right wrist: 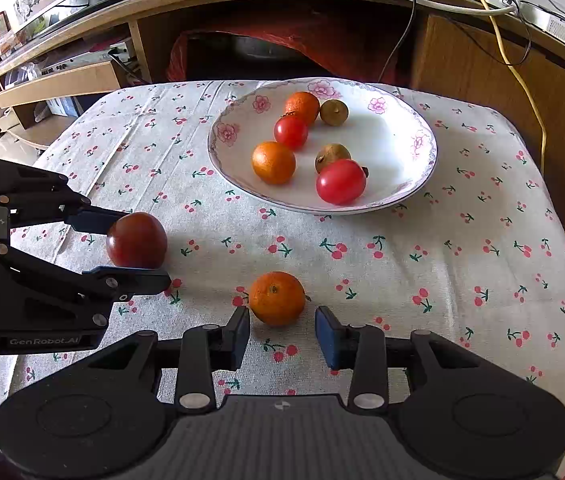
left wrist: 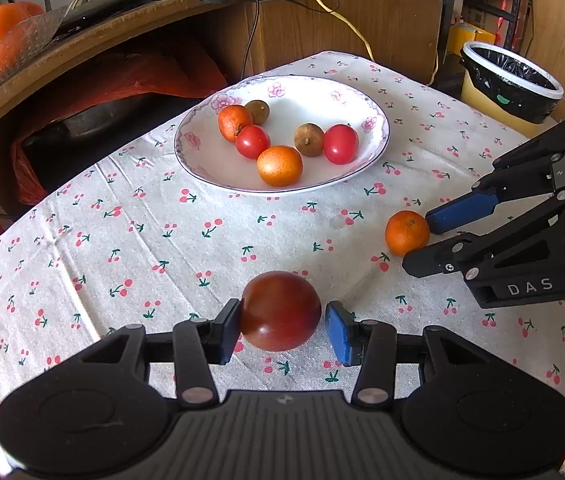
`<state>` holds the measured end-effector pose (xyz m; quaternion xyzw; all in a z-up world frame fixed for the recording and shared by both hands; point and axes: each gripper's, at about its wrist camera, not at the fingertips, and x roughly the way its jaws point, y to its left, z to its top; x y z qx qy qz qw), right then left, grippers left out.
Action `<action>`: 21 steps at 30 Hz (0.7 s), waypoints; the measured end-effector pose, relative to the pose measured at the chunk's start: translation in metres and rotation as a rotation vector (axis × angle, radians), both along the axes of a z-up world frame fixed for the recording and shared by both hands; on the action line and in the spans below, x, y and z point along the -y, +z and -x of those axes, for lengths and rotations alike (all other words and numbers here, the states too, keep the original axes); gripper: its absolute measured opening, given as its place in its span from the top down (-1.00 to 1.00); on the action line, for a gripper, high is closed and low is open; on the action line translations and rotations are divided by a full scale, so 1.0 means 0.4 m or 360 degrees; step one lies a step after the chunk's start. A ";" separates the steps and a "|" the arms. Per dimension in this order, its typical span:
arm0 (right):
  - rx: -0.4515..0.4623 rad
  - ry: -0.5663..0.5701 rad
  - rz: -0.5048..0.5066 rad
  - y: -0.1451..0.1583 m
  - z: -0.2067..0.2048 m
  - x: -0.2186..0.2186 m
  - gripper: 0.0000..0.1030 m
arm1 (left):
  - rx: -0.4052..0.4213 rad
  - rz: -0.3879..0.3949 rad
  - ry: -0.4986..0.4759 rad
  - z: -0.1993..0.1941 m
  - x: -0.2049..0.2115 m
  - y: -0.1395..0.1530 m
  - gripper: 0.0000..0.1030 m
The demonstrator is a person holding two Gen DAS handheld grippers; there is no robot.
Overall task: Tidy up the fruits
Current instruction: 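Carry the large tomato and tangerine over the white bowl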
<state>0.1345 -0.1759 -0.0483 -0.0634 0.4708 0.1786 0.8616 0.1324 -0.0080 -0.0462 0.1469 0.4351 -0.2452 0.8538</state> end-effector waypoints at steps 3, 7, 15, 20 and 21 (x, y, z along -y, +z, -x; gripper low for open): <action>0.0000 0.0000 0.0001 0.001 -0.001 -0.001 0.37 | 0.0001 0.0001 0.0000 0.000 0.000 0.000 -0.03; 0.0002 0.0004 0.0005 0.001 0.001 -0.002 0.37 | 0.0003 0.0004 -0.0001 0.001 -0.001 -0.001 -0.03; 0.0003 0.0011 0.0011 0.000 0.000 -0.006 0.36 | 0.0002 0.0008 -0.0005 0.003 -0.004 0.001 -0.03; 0.0003 0.0008 0.0010 0.001 -0.004 -0.009 0.36 | 0.0000 0.0003 -0.0003 0.002 -0.002 0.000 -0.03; 0.0001 0.0011 0.0010 0.001 -0.005 -0.011 0.36 | -0.0002 0.0002 -0.0005 0.003 -0.002 -0.001 -0.03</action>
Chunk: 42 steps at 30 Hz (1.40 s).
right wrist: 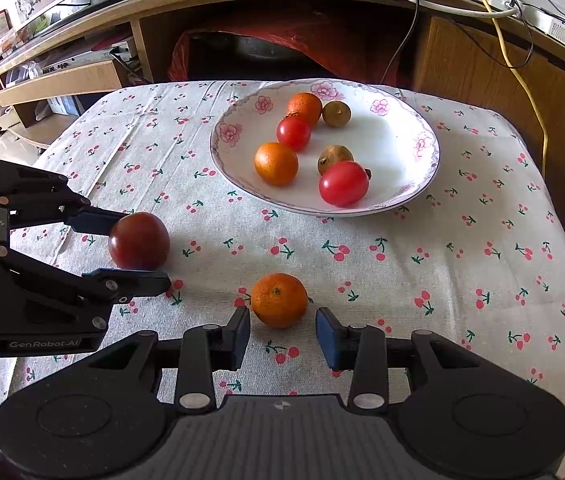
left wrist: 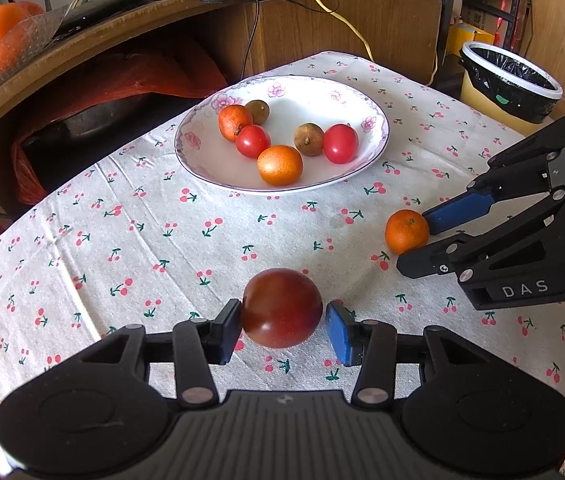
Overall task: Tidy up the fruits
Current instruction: 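Carry the large tomato and tangerine over the white bowl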
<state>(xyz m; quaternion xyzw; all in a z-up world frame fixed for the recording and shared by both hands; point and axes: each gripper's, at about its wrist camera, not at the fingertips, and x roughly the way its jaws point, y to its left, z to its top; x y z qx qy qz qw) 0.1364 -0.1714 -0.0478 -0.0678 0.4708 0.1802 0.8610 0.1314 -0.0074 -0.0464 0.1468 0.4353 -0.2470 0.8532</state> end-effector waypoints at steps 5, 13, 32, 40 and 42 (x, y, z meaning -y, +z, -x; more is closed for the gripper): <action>0.0001 0.0031 0.0028 -0.002 0.000 -0.011 0.36 | 0.0004 -0.0007 -0.0004 0.001 0.000 0.000 -0.03; 0.0008 0.0028 0.0050 -0.003 -0.001 -0.010 0.47 | -0.0016 0.0009 0.0033 -0.005 -0.002 0.000 -0.01; 0.0047 0.0047 0.0013 0.024 -0.001 -0.019 0.56 | 0.0073 0.0048 0.0028 -0.012 0.008 0.048 0.05; 0.0112 -0.0010 -0.0024 0.057 -0.032 -0.010 0.56 | 0.0152 0.0100 0.0056 -0.054 0.035 0.089 0.06; 0.0142 -0.0036 -0.0024 0.066 -0.044 -0.007 0.55 | 0.0159 0.0127 0.0079 -0.074 0.038 0.098 0.06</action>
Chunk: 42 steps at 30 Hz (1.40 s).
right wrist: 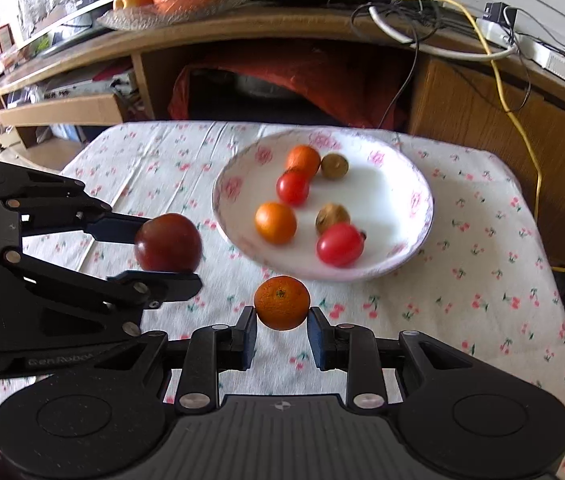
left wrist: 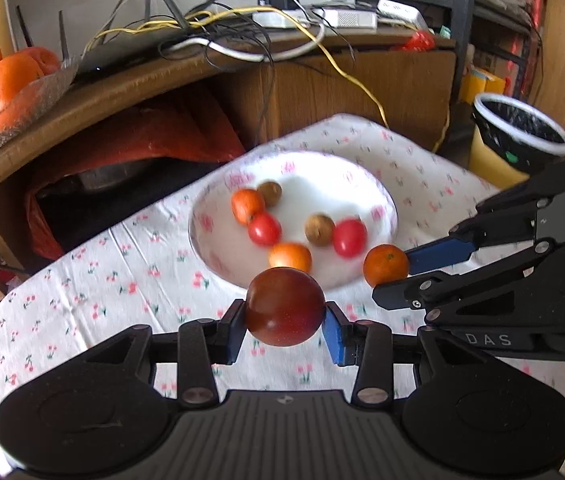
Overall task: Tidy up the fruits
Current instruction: 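Carry the large tomato and tangerine over the white bowl, then lower both fruits into the bowl and open both tools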
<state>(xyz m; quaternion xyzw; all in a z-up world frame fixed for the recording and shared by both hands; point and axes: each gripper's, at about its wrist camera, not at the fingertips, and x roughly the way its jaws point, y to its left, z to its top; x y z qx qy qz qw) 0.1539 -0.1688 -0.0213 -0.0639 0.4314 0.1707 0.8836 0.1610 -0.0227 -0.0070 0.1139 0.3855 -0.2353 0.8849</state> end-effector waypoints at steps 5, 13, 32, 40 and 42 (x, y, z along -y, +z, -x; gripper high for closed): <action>0.0035 -0.0078 -0.0029 0.012 -0.049 0.018 0.55 | 0.0032 0.0033 0.0062 -0.047 0.013 0.004 0.06; 0.0062 -0.0073 0.0007 0.001 -0.114 0.016 0.55 | 0.0057 0.0045 0.0129 -0.107 0.011 0.001 0.06; 0.0118 -0.0093 0.0076 -0.024 -0.174 0.002 0.54 | 0.0002 0.0017 0.0185 -0.156 0.015 -0.053 0.04; 0.0127 -0.0116 0.0083 -0.027 -0.178 0.004 0.44 | -0.0008 0.0026 0.0205 -0.161 0.012 -0.050 -0.10; 0.0128 -0.0134 0.0087 -0.027 -0.181 0.009 0.35 | -0.0015 0.0038 0.0214 -0.163 0.009 -0.050 -0.12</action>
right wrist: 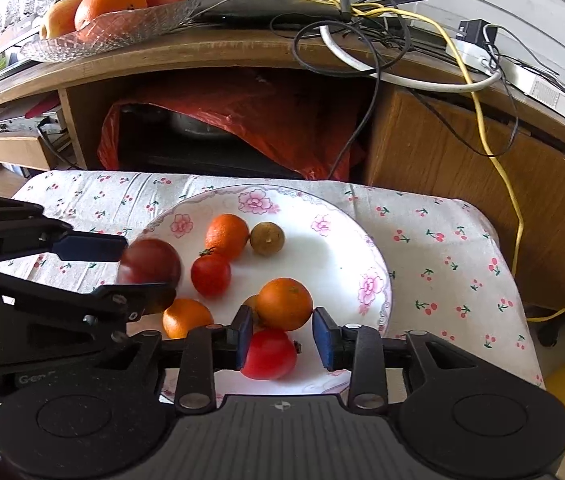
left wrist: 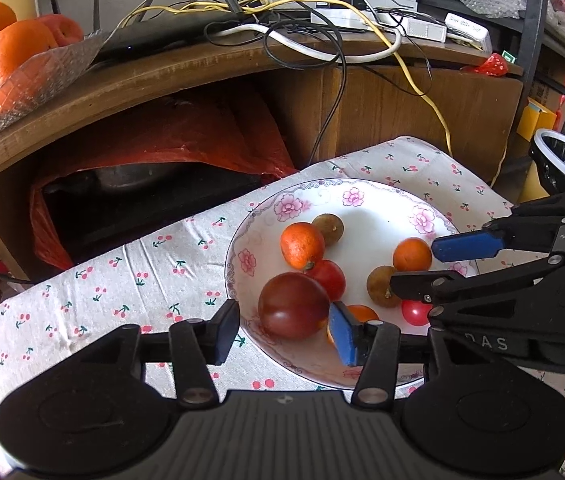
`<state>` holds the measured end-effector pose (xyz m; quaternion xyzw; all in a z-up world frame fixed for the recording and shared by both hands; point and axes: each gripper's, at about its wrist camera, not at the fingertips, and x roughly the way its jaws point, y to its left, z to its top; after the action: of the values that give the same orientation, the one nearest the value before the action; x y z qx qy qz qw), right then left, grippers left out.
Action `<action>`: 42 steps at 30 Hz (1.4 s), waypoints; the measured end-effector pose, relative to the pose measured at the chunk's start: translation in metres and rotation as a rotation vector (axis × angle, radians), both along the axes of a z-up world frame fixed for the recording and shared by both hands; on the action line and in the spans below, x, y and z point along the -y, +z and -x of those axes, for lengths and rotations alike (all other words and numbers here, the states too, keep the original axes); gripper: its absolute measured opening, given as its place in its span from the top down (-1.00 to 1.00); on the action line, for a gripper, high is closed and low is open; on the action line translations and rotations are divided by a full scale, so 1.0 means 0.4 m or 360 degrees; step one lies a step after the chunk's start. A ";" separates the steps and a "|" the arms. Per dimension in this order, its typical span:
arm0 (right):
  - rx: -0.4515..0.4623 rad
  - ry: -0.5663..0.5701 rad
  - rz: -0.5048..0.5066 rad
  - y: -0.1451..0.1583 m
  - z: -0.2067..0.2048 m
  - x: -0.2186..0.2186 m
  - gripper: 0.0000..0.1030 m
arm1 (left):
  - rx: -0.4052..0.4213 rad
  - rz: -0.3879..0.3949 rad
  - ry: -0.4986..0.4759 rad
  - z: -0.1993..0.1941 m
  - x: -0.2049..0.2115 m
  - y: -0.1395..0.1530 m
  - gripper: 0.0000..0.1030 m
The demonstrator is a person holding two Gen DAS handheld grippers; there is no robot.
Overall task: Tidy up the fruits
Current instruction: 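Lower both fruits into the bowl and open both tools, then lift both open tools up away from the bowl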
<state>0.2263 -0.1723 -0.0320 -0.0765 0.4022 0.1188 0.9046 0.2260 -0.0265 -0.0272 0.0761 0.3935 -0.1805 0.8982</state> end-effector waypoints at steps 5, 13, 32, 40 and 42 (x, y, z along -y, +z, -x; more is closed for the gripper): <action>-0.0003 -0.0018 -0.0016 0.001 -0.001 0.011 0.29 | 0.0010 0.0005 0.0003 0.006 -0.001 0.005 -0.22; 0.0006 -0.0044 0.0002 0.011 0.013 0.014 0.16 | 0.0063 -0.0007 0.0025 0.025 -0.009 0.027 -0.46; 0.0028 -0.0148 0.0017 0.050 0.111 0.050 0.00 | 0.0056 0.0024 0.0190 0.082 -0.038 0.055 -0.84; 0.0016 -0.0204 0.0009 0.066 0.196 0.059 -0.04 | 0.0113 -0.0001 0.0226 0.169 -0.035 0.080 -1.00; 0.0026 -0.0211 0.0010 0.070 0.216 0.058 -0.04 | 0.0133 -0.0018 0.0223 0.186 -0.032 0.086 -1.00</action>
<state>0.1397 -0.1954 -0.0041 -0.0535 0.3995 0.0567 0.9134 0.1515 -0.0138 0.0071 0.0608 0.3610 -0.1116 0.9239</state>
